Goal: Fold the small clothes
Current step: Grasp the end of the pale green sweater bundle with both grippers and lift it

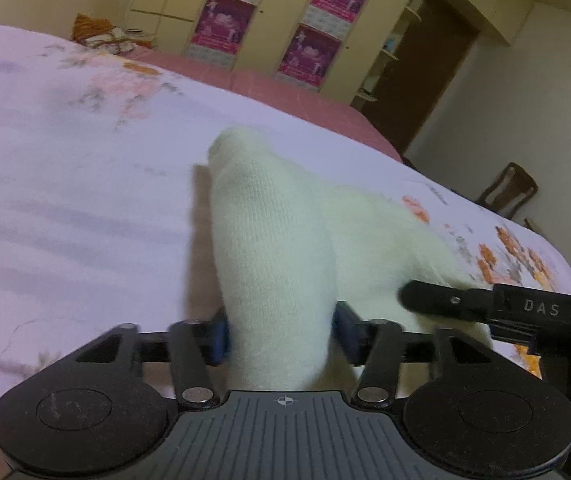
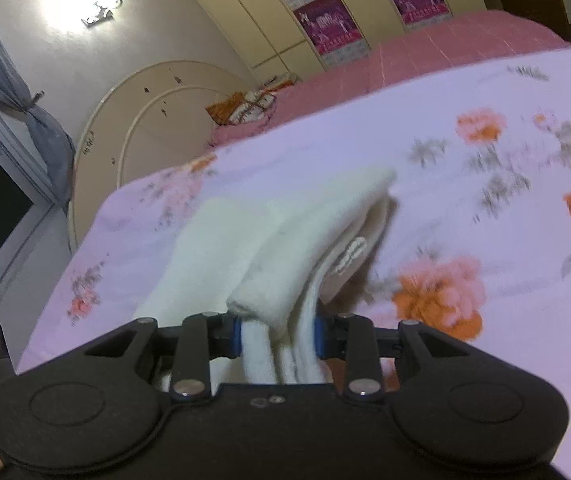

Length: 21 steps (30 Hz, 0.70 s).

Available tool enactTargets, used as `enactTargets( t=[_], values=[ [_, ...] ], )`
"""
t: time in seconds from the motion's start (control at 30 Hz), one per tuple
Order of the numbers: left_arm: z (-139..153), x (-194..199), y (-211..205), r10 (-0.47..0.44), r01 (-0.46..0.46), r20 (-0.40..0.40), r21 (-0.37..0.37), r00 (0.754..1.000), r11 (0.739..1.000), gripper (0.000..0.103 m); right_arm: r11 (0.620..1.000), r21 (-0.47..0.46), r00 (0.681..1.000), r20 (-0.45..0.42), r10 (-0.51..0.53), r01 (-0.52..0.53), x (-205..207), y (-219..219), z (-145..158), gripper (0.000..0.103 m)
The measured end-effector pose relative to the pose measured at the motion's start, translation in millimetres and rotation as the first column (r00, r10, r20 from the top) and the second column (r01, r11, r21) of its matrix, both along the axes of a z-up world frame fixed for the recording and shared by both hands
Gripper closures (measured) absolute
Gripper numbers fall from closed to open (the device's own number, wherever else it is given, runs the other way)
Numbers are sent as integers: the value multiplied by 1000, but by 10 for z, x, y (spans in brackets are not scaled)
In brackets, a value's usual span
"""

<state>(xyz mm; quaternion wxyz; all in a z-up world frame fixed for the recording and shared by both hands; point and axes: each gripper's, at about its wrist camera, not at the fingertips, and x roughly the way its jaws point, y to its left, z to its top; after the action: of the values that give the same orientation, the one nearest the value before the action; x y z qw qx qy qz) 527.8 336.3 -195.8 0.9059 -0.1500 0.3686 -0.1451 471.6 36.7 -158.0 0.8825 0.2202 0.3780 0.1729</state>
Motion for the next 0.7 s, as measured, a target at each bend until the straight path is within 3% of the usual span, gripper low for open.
enactTargets(
  t=[0.1, 0.2, 0.33, 0.4, 0.47, 0.57, 0.7],
  values=[
    [25, 16, 37, 21, -22, -26, -35, 999, 999, 46, 999, 32, 999, -38, -23, 24, 8, -78, -49, 68],
    [152, -3, 60, 54, -55, -3, -48, 999, 997, 46, 998, 56, 998, -55, -31, 34, 47, -110, 16, 65],
    [241, 127, 105, 103, -102, 12, -62, 995, 993, 46, 992, 100, 996, -36, -79, 82, 108, -227, 88, 46],
    [229, 252, 90, 118, -118, 10, -53, 993, 992, 46, 988, 120, 994, -54, -94, 100, 202, -268, 69, 46],
    [192, 371, 66, 135, -135, 0, -47, 991, 990, 46, 987, 123, 993, -65, -98, 106, 307, -279, 38, 50],
    [128, 511, 54, 158, -159, -17, -42, 987, 986, 46, 991, 93, 994, -54, -92, 97, 447, -246, 2, 73],
    [60, 638, 63, 177, -178, -25, -30, 984, 984, 46, 1000, -16, 999, 51, -15, 16, 503, -60, 97, 81]
  ],
)
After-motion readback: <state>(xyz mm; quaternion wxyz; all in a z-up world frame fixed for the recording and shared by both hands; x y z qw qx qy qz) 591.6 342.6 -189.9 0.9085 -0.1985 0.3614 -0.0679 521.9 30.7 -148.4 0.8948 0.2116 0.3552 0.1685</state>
